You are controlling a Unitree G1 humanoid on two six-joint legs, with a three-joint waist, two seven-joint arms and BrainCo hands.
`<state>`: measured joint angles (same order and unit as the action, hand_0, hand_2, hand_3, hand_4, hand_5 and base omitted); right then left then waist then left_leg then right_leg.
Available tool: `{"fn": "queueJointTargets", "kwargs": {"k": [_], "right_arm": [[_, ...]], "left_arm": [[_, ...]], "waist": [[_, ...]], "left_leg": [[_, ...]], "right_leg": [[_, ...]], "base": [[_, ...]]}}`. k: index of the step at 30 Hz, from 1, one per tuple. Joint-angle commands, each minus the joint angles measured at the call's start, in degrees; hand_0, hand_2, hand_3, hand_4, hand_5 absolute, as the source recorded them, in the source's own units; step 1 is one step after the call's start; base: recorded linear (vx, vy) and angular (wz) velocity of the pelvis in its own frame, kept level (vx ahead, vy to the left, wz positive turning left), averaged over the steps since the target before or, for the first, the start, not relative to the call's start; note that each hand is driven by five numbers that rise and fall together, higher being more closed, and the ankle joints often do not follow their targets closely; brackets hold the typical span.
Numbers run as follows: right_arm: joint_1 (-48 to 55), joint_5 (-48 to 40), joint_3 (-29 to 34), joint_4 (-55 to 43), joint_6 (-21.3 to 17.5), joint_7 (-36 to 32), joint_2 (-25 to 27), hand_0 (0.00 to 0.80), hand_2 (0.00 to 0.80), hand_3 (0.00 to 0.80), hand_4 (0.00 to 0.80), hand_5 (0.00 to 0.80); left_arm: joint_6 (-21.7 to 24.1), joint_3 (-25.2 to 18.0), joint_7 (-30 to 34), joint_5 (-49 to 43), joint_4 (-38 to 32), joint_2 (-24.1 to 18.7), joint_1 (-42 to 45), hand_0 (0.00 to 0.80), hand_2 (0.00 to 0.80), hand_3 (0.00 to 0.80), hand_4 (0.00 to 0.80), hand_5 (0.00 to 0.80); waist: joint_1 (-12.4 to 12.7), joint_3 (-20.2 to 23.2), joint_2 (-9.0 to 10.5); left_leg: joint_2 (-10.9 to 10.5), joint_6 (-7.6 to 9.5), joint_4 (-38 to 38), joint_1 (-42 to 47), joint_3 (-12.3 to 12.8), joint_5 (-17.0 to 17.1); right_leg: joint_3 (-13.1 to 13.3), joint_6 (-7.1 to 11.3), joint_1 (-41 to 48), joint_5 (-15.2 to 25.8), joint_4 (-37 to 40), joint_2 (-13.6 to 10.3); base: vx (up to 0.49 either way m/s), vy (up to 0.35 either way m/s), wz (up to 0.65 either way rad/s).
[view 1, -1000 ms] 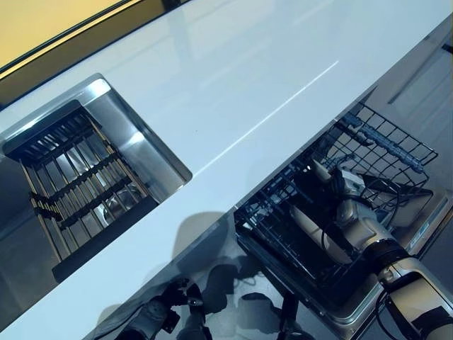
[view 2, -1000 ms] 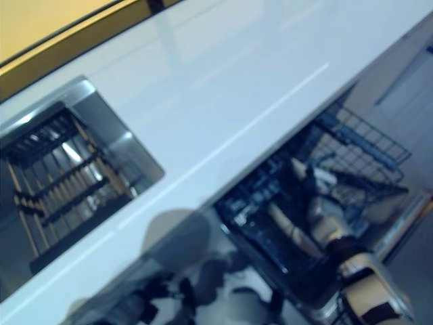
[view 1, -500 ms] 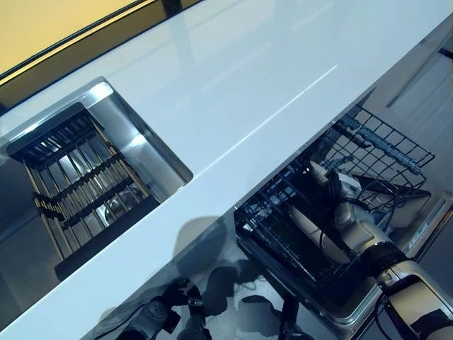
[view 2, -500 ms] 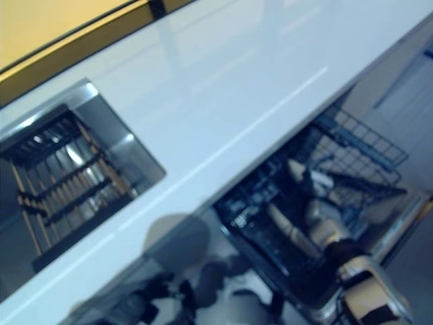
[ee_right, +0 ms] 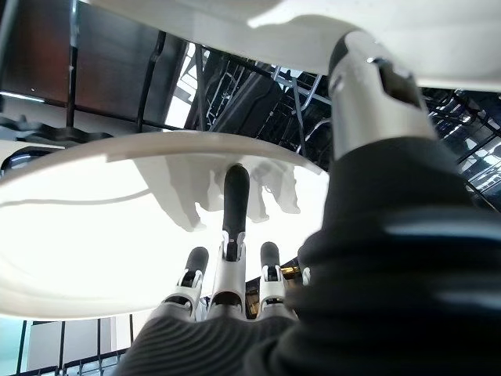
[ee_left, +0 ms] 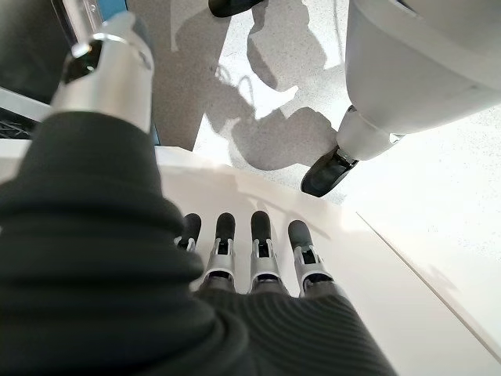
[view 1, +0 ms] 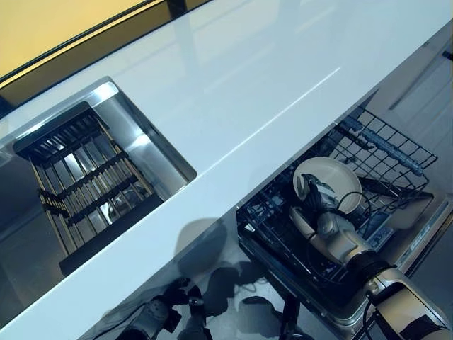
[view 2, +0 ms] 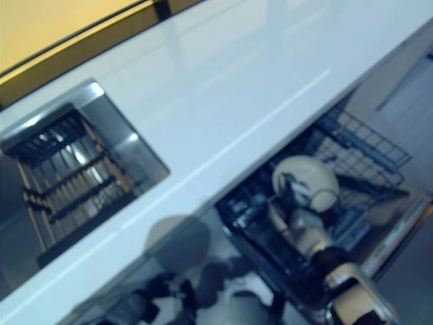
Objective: Take plates into dishwasher
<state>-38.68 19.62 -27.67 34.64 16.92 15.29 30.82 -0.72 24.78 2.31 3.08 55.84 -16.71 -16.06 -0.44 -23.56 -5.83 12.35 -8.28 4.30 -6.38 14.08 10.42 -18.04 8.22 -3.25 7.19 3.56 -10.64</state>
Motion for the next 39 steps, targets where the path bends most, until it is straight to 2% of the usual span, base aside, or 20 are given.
{"fn": "queueJointTargets", "kwargs": {"k": [1,10,19,28,39], "right_arm": [[0.4,0.4,-1.3,-1.4,-1.5,-0.2,-1.3,0.0,0.0,0.0,0.0,0.0],[1.4,1.4,-0.5,-2.7,-1.8,0.0,-1.0,0.0,0.0,0.0,0.0,0.0],[3.4,1.9,1.9,-6.0,-1.1,5.2,-0.2,0.0,0.0,0.0,0.0,0.0],[9.8,1.8,8.7,-14.6,-2.5,9.3,1.8,0.0,0.0,0.0,0.0,0.0],[15.2,3.1,14.1,-20.3,-5.5,10.2,4.3,0.0,0.0,0.0,0.0,0.0]], "left_arm": [[0.9,0.5,-1.5,-0.8,3.0,-1.4,-4.6,0.0,0.0,0.0,0.0,0.0],[0.8,0.1,-1.4,-1.0,2.9,-1.5,-4.2,0.0,0.0,0.0,0.0,0.0],[0.8,-0.6,-1.8,-1.1,2.5,-1.6,-2.9,0.0,0.0,0.0,0.0,0.0],[1.8,-3.0,-2.1,-1.7,2.4,-2.0,0.3,0.0,0.0,0.0,0.0,0.0],[2.6,-4.5,-1.9,-2.8,2.7,-2.3,2.6,0.0,0.0,0.0,0.0,0.0]], "waist": [[1.7,0.0,2.64],[1.6,0.1,2.94],[1.4,0.3,3.38],[0.3,0.9,4.25],[-0.3,1.6,4.99]], "left_leg": [[-3.2,2.95,-0.6,-2.3,1.1,-2.0],[-2.9,2.97,-0.6,-1.9,1.2,-2.0],[-2.7,3.05,-0.8,-1.5,1.2,-2.2],[-2.3,3.13,-0.9,-0.6,1.6,-2.4],[-1.8,3.1,-1.3,-0.4,2.0,-2.5]], "right_leg": [[-0.5,-2.51,-4.5,-7.0,-10.0,-0.2],[-0.4,-2.48,-3.9,-7.0,-9.8,0.0],[-0.1,-2.41,-3.4,-7.1,-9.8,0.1],[0.9,-2.21,-2.4,-7.2,-9.6,0.5],[1.5,-2.17,-1.4,-7.5,-9.1,0.9]], "base": [[0.0,0.0,0.0],[0.0,0.0,0.0],[0.0,0.0,0.0],[0.021,-0.001,0.0],[0.016,-0.006,-0.01]]}}
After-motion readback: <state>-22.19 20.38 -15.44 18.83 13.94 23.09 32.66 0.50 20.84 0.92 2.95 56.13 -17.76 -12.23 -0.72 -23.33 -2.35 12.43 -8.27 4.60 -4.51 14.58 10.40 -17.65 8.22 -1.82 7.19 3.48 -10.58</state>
